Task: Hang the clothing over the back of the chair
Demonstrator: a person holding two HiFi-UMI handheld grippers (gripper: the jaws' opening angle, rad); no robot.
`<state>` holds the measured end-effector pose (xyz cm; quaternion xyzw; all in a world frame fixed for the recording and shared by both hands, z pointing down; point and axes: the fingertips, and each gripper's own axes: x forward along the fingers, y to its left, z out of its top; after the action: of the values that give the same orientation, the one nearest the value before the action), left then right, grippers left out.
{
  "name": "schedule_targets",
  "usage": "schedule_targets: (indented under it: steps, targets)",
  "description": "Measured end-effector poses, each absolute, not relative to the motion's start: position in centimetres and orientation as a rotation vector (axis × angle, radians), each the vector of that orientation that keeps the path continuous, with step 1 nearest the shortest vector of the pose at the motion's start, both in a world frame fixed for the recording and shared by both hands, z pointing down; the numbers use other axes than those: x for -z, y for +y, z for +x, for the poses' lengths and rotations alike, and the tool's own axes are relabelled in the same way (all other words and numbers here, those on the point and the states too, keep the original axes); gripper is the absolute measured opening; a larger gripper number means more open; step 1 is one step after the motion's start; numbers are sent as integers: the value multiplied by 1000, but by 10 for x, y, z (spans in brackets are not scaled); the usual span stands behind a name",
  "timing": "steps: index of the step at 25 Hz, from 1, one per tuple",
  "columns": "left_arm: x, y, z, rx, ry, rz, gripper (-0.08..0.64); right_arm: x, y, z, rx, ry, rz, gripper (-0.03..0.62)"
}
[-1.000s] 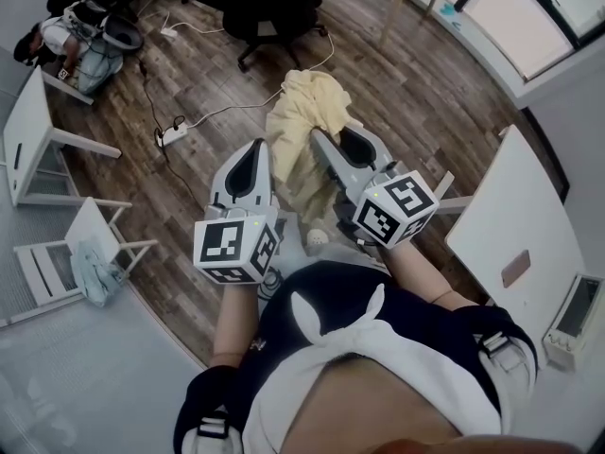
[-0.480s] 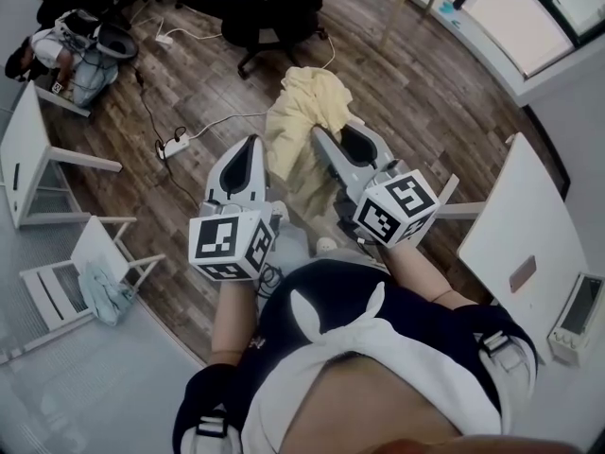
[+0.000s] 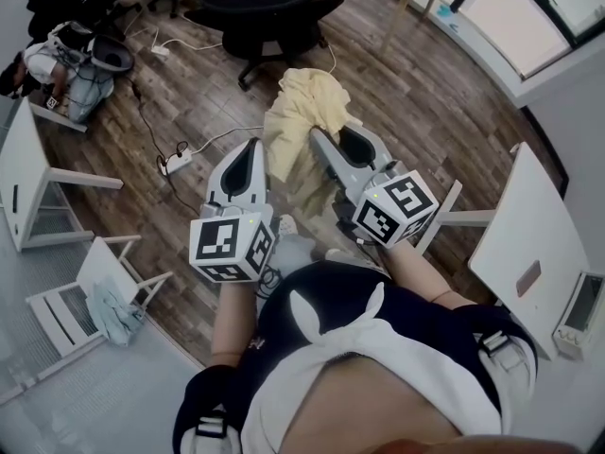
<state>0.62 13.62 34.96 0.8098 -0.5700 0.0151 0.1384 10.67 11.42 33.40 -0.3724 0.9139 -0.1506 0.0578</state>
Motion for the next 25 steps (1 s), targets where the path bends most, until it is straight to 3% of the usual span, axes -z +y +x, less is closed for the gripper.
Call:
schedule_targets:
  steps: [25]
  targets:
    - [-368, 40, -109, -12, -1515, 2382, 6, -323, 32, 3, 327, 2726, -1263, 104]
